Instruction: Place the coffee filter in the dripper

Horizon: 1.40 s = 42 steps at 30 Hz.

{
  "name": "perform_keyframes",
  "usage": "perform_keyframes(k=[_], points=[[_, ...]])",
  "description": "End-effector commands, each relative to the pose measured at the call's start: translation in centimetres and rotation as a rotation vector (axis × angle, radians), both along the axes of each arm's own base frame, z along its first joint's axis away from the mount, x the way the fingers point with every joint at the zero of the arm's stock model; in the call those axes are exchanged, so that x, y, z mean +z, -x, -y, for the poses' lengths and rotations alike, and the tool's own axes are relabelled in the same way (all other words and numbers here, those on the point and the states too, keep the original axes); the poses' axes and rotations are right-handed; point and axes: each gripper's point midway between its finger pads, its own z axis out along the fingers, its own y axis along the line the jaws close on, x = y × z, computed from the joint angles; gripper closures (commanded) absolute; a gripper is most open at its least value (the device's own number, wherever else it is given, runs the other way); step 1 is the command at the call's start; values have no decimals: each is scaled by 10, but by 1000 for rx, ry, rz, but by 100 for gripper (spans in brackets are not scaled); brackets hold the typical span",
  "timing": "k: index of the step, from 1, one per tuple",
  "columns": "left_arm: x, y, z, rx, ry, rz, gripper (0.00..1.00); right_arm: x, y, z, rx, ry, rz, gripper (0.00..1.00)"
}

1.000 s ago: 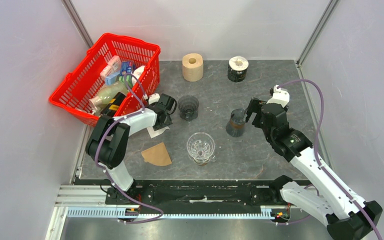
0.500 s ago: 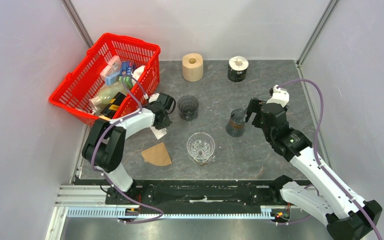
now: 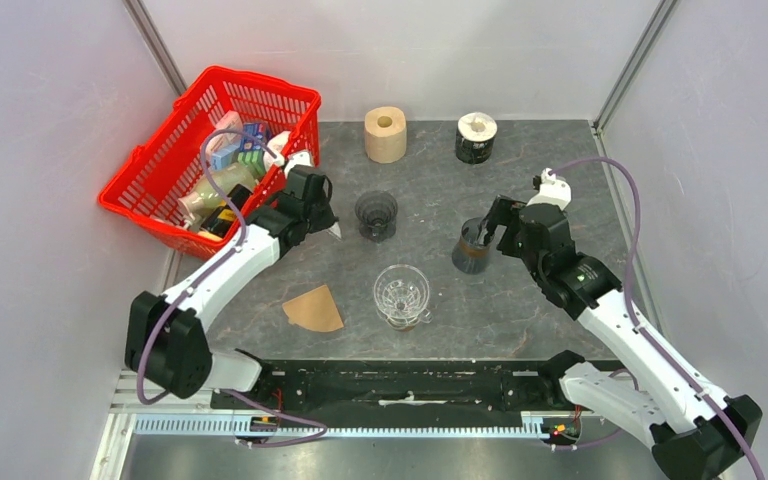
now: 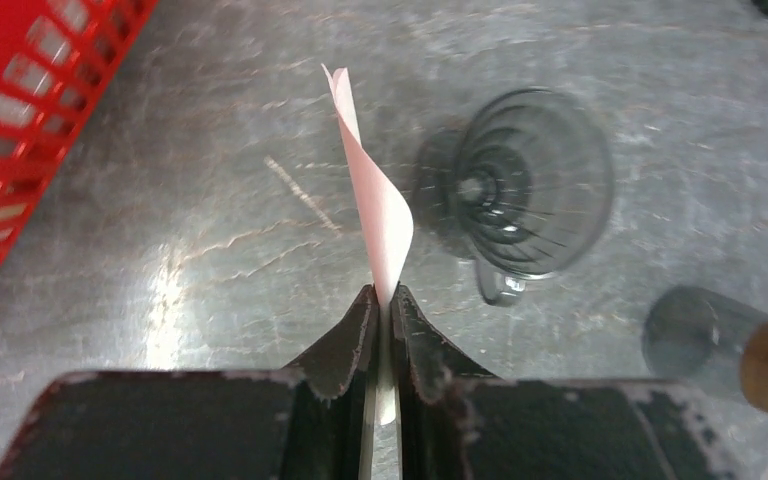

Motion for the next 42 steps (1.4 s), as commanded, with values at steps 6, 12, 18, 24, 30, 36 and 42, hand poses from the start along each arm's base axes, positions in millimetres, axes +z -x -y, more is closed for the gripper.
perform_keyframes(k=[6,12,18,24,30,36,42], points=[[126,16,92,-649,26,486,84,49,-7,-49,158,-206,22,1],[174,51,129,-967,4,692,84,83,-3,-68,246,-296,70,1],[194,98,155,-1247,75,811,87,104,0,-79,343,-311,158,4],[244,116,150,-1115,314,973,89,112,17,-102,549,-342,304,4],[281,126,139,-959,589,1075,89,146,25,-120,624,-552,451,5],[290,106,132,-789,730,1052,90,190,36,-137,736,-828,569,11],[300,109,119,-697,818,1117,91,202,25,-143,740,-992,592,15]])
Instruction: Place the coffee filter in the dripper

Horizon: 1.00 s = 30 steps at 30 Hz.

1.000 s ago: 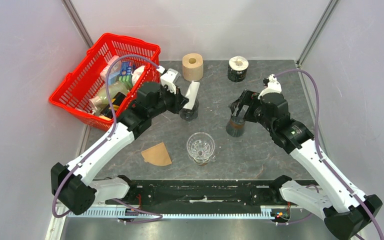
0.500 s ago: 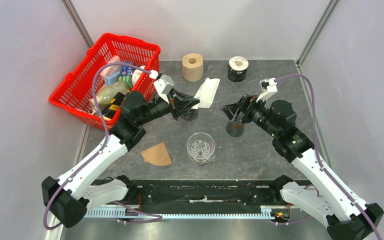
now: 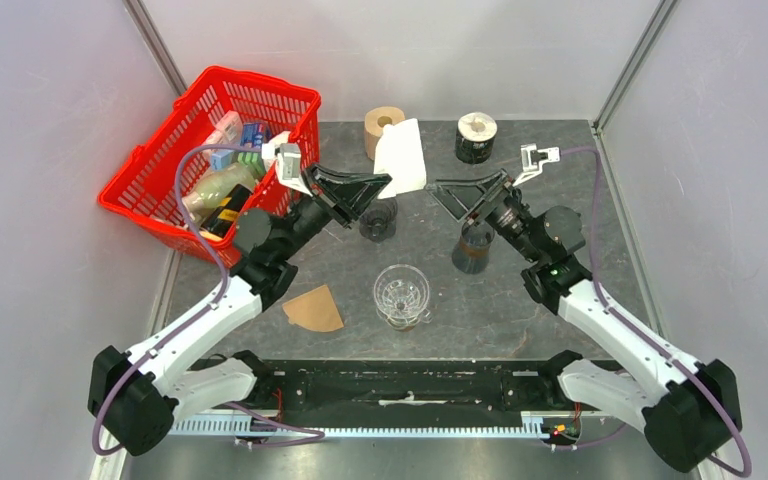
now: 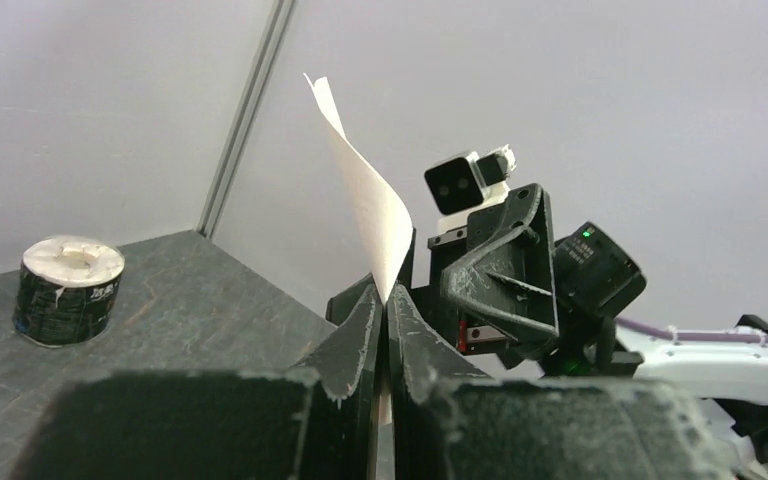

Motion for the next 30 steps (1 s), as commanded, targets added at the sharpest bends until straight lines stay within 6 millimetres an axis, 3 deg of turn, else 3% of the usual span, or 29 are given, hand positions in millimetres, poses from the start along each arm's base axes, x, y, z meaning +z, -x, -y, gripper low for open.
perform_keyframes(k=[1,5,23,30], points=[[34,5,-18,40,192,15,92,50,11,1,86,-234,106,16],[35,2,-18,61,212,11,92,63,11,-7,149,-333,114,22],[20,-12,4,78,211,-65,94,82,-8,-39,191,-455,96,42],[15,-19,-7,150,286,-118,95,81,-8,-46,189,-475,95,46]])
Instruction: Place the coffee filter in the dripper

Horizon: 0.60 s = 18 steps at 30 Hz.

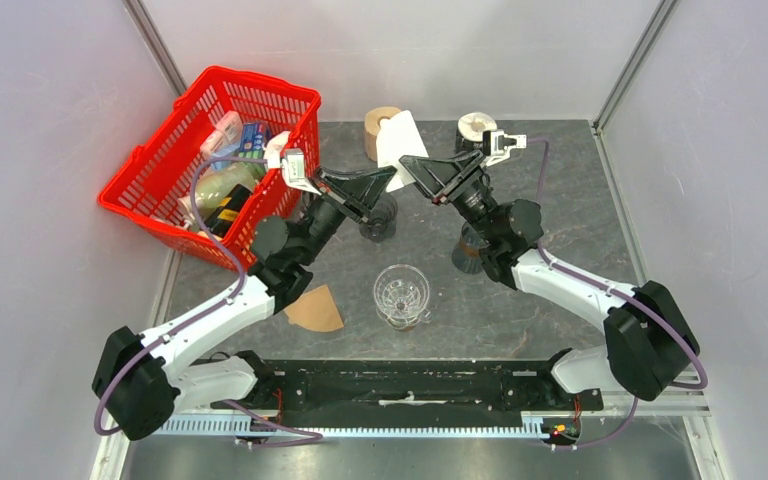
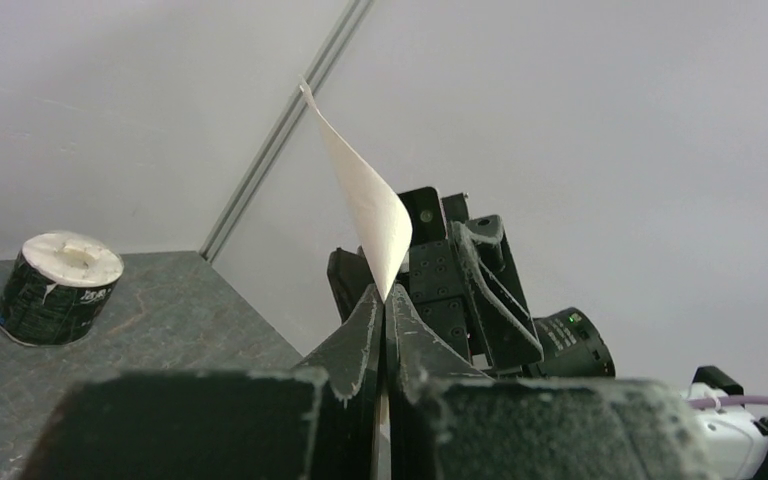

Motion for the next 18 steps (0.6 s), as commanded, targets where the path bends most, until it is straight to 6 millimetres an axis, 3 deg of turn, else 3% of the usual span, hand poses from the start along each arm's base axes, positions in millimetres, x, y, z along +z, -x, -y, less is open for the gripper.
perform_keyframes(k=[1,13,18], points=[[17,-2,-18,65,133,-13,95,31,9,6,-13,-85,74,47],[15,-1,-15,55,144,-23,95,33,7,4,-27,-81,65,64],[13,2,-10,32,130,-26,92,30,3,1,-41,-57,50,84]])
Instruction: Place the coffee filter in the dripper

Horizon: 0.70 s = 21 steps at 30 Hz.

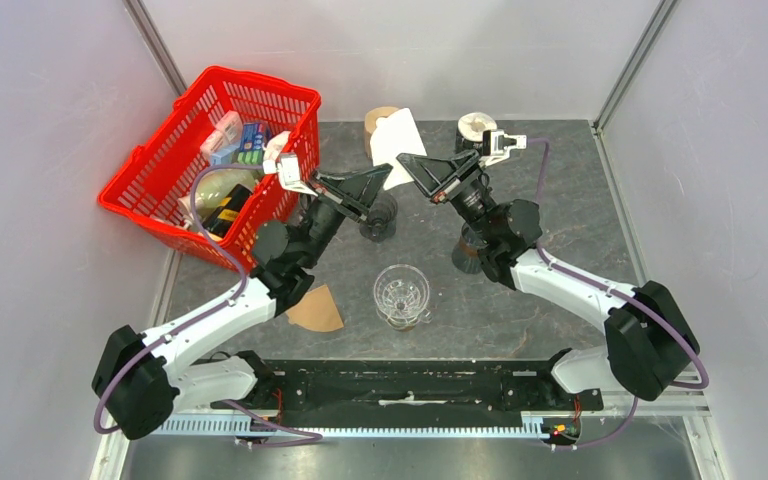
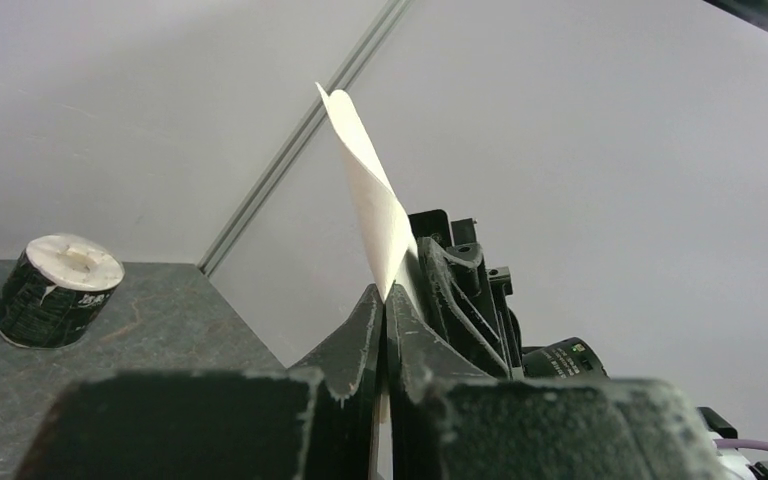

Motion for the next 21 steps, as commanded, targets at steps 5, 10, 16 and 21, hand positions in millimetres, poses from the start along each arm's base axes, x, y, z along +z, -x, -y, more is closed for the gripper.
perform_keyframes(k=[5,10,16,21], points=[[6,11,1,-39,28,16,58,22,3,2,-40,8,58,100],[-18,11,-8,18,-140,-57,17,-1,-1,8,-80,198,24,100],[-45,0,-59,267,-293,-214,14,-63,1,31,-135,695,6,100],[-46,-7,-55,257,-399,-269,13,-86,24,46,-118,938,120,100]])
